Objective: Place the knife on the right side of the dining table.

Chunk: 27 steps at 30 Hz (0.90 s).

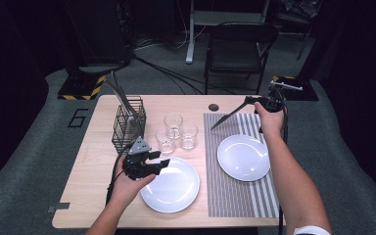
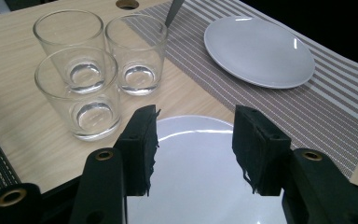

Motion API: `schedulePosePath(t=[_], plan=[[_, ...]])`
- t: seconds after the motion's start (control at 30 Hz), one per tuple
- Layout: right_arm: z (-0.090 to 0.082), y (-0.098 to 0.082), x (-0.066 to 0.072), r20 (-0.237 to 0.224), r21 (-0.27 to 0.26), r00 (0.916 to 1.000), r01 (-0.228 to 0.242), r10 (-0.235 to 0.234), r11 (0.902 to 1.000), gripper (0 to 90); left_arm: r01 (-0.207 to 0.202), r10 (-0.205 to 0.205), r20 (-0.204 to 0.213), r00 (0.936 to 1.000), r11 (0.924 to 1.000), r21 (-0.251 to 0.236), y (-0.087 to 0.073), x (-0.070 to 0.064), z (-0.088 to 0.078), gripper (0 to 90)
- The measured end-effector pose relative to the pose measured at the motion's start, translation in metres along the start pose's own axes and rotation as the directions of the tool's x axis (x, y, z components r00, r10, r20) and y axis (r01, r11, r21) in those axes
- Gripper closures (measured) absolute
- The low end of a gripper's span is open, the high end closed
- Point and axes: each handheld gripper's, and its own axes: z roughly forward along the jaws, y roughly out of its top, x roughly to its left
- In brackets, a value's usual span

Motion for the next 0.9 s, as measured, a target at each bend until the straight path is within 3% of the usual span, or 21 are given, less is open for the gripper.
schedulePosePath(t=[0.57,0.9], plan=[[0.005,-0.005,-0.024,-0.010,0.022,0.9989,-0.045,0.045,0.9988,83.3,0.000,0.000,-0.006,1.0000,1.0000,0.000,-0.001,0.001,-0.001,49.9],[0.005,-0.005,-0.036,0.008,0.038,0.9978,-0.066,0.066,0.9971,81.6,0.003,-0.003,-0.013,0.9999,1.0000,0.000,-0.002,0.002,-0.002,49.9]])
